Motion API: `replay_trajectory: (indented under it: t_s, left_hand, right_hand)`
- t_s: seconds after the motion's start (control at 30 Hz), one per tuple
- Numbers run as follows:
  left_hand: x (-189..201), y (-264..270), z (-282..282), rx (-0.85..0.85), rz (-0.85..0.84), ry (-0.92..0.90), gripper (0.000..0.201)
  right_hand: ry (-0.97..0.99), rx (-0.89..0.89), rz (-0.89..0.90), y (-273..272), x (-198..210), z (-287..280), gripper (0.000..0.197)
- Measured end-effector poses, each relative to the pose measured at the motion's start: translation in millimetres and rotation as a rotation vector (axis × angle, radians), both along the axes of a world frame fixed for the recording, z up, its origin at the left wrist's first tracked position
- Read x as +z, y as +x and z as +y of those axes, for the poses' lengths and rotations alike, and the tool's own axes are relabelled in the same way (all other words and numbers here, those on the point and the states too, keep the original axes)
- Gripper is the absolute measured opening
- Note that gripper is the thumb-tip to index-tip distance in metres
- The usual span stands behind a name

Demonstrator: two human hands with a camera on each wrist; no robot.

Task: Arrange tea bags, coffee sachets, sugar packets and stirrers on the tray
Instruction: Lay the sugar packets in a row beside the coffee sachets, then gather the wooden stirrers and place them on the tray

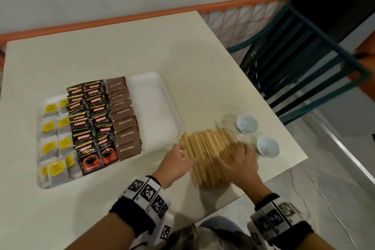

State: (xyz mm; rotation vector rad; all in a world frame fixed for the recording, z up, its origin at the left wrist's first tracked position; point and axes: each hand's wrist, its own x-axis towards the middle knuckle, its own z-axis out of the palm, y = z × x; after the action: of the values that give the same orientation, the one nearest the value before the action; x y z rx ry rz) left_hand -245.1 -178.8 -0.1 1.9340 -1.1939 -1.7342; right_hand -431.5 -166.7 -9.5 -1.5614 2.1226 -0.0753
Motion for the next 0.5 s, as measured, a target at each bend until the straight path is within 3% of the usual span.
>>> replay_trajectory:
  t_s: [0.17,0.27,0.37,0.5]
  left_hand:
    - [1,-12,-6,0.173,0.147,0.079,0.058]
    - [-1,-18,-8,0.211,0.245,0.112,0.042]
    - [1,-24,-10,0.201,0.317,0.105,0.022]
    - [0,-32,-12,0.144,0.245,0.059,0.015]
  right_hand:
    - [0.060,0.009,-0.039,17,3,-8,0.107]
    - [0.094,0.071,-0.065,29,-2,-9,0.106]
    - [0.073,0.104,-0.063,38,-4,-7,0.085]
    - [0.028,0.101,-0.026,43,-5,-8,0.055]
